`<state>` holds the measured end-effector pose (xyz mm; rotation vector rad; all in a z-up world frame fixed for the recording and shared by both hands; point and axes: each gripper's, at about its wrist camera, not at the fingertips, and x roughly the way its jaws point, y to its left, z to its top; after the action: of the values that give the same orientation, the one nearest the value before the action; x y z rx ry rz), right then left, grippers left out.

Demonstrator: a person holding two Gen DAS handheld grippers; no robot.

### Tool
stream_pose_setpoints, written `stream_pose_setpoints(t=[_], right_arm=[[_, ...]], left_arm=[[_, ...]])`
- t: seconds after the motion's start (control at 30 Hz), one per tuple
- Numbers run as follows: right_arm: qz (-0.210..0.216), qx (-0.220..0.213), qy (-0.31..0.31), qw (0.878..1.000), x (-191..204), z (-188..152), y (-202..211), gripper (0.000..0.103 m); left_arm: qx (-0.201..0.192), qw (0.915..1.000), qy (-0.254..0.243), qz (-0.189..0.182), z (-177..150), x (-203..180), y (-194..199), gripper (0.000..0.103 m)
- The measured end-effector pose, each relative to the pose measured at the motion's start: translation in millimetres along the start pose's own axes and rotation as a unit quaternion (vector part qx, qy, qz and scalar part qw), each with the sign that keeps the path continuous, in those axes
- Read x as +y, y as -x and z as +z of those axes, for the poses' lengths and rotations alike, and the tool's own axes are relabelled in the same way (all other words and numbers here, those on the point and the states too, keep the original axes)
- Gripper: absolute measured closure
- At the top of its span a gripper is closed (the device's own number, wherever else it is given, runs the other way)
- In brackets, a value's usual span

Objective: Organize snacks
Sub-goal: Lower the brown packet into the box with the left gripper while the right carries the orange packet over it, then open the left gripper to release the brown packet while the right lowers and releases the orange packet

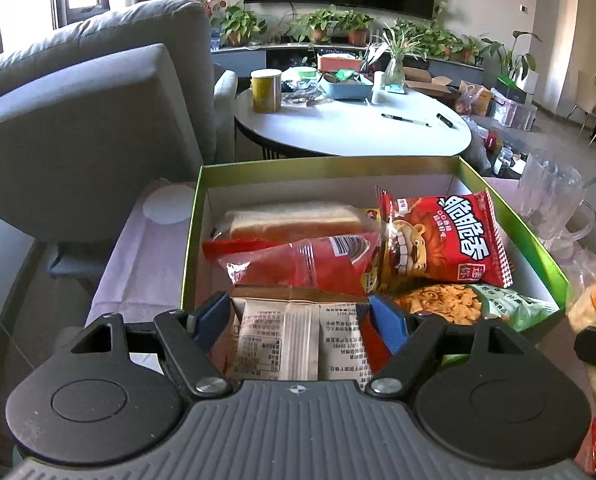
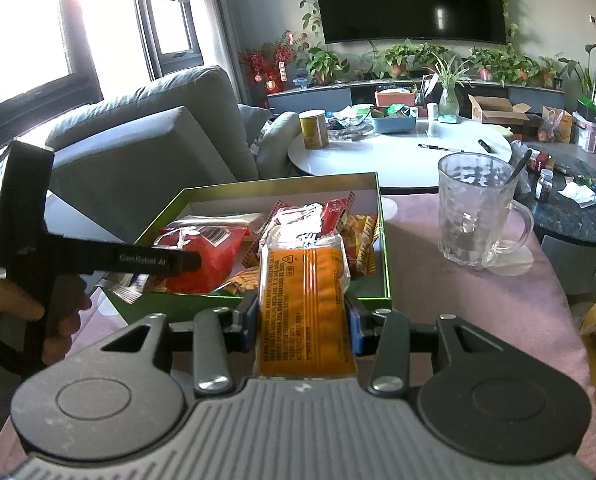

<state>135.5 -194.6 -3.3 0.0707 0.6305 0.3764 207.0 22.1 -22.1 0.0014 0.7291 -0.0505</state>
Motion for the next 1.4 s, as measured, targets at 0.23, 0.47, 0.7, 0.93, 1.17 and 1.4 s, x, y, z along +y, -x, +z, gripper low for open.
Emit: stream_pose_setpoints(t=[0.23, 0.47, 0.7, 0.93, 1.17, 1.4], right_arm=[[-0.002, 0.003, 0.0, 1.0, 2.3, 0.6, -2.3, 0.045], [-0.004, 0.003, -0.002, 1.0, 3.2, 3.2, -5.8, 0.045], [-0.006, 0.006, -0.003, 1.0, 2.3, 2.6, -7.8, 0.045], [-0.009, 0.007, -0.011, 1.0, -0.7, 5.3, -12.9, 0.045], [0.0, -0.001, -0.016, 1.0, 7.3, 20.7, -21.4, 0.045], [0.009, -0.012, -0.058, 0.998, 11.8, 45.5, -42.1, 0.045]], left_arm=[[-0.032, 0.9991, 0.023, -0.015, 20.8, 5.7, 17.9, 0.029], [-0.04, 0.9989, 0.016, -0.017, 30.1, 3.5, 19.4, 0.029], [-0.007, 0.9997, 0.019, -0.015, 16.3, 6.3, 1.5, 0.029], [-0.015, 0.9993, 0.029, -0.017, 18.1, 11.9, 7.7, 0.029], [-0.038, 0.9976, 0.055, -0.017, 32.2, 18.0, 14.4, 0.029], [-0.01, 0.9983, 0.055, -0.017, 16.5, 15.5, -4.4, 0.029]])
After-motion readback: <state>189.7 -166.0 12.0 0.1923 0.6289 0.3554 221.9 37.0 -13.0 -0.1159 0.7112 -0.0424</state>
